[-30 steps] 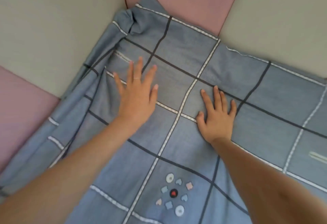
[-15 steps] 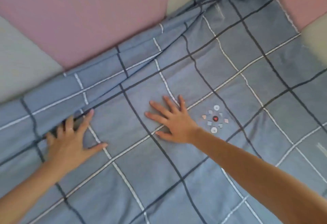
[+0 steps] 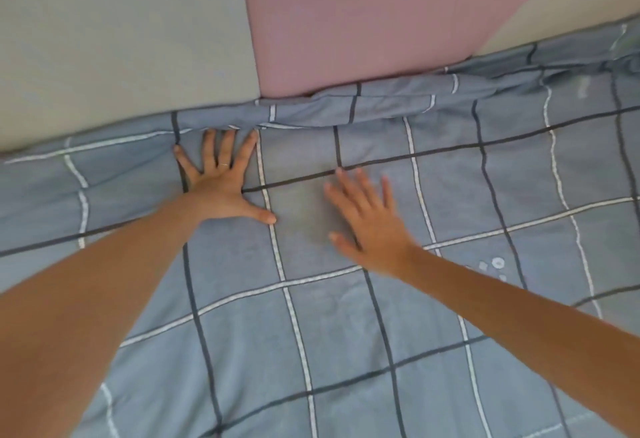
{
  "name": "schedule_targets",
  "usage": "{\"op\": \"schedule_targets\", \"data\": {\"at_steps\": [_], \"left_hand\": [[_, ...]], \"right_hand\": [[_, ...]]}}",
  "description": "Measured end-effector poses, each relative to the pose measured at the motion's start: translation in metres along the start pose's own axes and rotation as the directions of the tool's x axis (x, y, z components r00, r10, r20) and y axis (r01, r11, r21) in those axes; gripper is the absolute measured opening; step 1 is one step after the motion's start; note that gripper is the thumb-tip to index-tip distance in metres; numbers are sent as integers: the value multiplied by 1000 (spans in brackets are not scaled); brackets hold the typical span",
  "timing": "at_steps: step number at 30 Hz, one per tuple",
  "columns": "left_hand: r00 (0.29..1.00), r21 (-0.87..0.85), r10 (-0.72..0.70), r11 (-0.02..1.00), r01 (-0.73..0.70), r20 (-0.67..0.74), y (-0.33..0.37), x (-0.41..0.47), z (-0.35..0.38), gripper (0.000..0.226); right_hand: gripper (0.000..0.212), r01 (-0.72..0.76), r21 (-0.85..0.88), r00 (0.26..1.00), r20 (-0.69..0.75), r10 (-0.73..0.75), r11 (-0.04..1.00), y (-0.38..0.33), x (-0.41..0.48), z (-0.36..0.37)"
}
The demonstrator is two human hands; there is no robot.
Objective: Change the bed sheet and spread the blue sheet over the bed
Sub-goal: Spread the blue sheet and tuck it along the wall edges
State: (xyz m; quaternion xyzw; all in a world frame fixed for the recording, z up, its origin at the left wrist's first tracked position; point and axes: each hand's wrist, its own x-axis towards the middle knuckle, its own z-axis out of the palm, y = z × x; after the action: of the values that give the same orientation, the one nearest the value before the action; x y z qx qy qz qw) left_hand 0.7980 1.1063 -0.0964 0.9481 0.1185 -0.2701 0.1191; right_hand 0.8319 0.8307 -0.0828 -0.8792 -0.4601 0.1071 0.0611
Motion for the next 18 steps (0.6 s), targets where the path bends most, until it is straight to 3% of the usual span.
{"op": "schedule_targets", "data": {"at_steps": [1,2,3,4,5,6,7,8,10,12,13,14,15,16,18], "left_hand": [[1000,4,-2,1000,2,-7,-2,0,1,146],[1000,13,-9,1000,9,-10,-4,1,3,145],[1000,25,-8,1000,8,-12,-4,1,2,143],[1000,37,2,999,-1,-14,-3,3,1,141],[1000,44,13,999,-13,-15,-3,4,2,138],[999,37,25,999,-24,-25,-6,5,5,135],[999,38,34,999,-33,-36,-8,7,6,132],[999,26,41,999,-40,-32,-13,4,7,128],[998,9,56,998,-56,-31,-14,5,8,115],[993,-29,102,994,-104,-57,-14,5,3,97],[987,-78,139,986,-146,-82,-14,-1,0,88],[970,-145,166,970,-193,-177,-20,-15,2,80],[925,-217,156,946,-241,-347,-43,-41,6,70],[844,-250,136,920,-302,-518,-53,-64,12,59],[660,-354,-55,876,-328,-749,-101,-134,31,45]], "right_hand": [[66,416,-61,905,121,-407,907,-18,-15,13],[63,703,-95,699,275,-660,705,-20,-20,21],[64,818,-88,555,376,-742,568,-7,-12,21],[66,812,-149,571,396,-719,564,11,4,20],[67,707,-237,701,364,-613,667,30,24,16],[68,505,-326,857,301,-419,799,46,48,9],[68,239,-378,958,241,-154,894,61,70,-1],[70,-37,-394,973,196,124,918,70,85,-8],[71,-523,-260,797,188,573,812,70,99,-28],[64,-736,-116,653,137,745,667,36,102,-34],[60,-772,-23,633,56,772,635,10,99,-31],[55,-739,69,668,-60,742,670,-22,92,-21],[51,-622,138,747,-190,637,771,-68,93,-8],[47,-481,198,806,-283,520,854,-102,81,1],[46,-166,184,920,-325,219,969,-188,63,24]]}}
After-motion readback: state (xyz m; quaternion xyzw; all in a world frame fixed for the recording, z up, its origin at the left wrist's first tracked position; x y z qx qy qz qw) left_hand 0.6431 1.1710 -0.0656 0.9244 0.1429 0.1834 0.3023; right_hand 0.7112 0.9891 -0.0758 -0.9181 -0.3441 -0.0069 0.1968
